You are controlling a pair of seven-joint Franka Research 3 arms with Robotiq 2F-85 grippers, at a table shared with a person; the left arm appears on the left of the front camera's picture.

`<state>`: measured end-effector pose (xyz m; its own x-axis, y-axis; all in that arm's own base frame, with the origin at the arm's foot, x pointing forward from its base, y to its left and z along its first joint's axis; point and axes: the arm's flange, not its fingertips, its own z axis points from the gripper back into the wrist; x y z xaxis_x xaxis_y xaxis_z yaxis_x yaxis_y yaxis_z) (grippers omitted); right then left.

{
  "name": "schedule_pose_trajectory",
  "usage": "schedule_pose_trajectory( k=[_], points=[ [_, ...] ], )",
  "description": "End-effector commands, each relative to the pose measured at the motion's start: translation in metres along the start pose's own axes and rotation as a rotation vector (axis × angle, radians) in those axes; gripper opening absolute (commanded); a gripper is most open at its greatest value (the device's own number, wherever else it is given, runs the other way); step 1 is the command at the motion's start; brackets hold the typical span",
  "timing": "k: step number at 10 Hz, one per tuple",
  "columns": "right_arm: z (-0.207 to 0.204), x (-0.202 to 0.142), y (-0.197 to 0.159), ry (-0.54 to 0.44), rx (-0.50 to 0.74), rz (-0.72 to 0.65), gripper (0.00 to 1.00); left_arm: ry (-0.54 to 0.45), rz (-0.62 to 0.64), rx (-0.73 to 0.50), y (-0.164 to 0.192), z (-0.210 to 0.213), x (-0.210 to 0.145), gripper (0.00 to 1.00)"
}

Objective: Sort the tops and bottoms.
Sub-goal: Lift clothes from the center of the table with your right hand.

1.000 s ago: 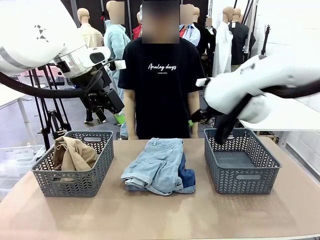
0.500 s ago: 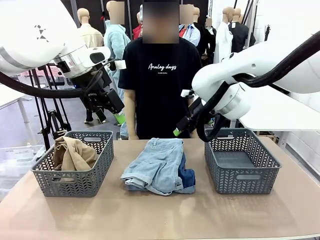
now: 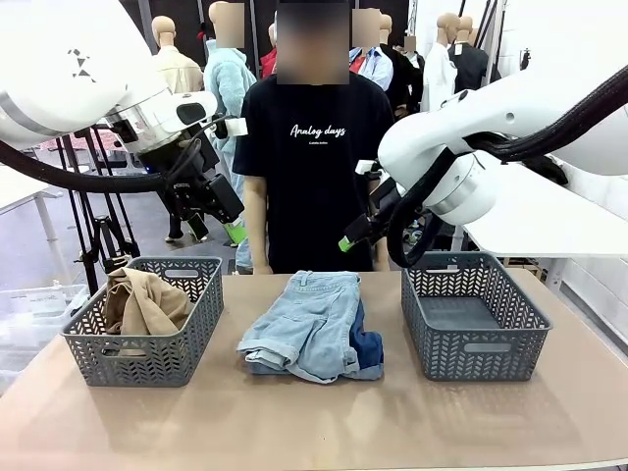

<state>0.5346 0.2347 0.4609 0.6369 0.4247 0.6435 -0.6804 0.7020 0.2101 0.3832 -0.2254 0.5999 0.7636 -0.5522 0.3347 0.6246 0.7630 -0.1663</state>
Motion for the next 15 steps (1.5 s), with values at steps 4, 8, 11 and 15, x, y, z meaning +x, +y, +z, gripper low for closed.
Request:
schedule_pose_trajectory(
  k=[4, 8, 11, 15],
  points=[
    [-0.045, 0.031, 0.019, 0.163, 0.042, 0.141, 1.0, 0.003, -0.009, 0.0, 0.0, 0.003, -0.001, 1.0],
    [-0.075, 0.055, 0.025, 0.305, -0.002, 0.173, 1.0, 0.003, -0.009, 0.0, 0.0, 0.003, -0.001, 1.0],
    [-0.086, 0.057, 0.021, 0.441, -0.06, 0.105, 1.0, 0.003, -0.009, 0.0, 0.0, 0.003, -0.001, 1.0],
    [-0.085, 0.051, 0.033, 0.566, -0.129, 0.066, 1.0, 0.003, -0.009, 0.0, 0.0, 0.003, -0.001, 1.0]
  ],
)
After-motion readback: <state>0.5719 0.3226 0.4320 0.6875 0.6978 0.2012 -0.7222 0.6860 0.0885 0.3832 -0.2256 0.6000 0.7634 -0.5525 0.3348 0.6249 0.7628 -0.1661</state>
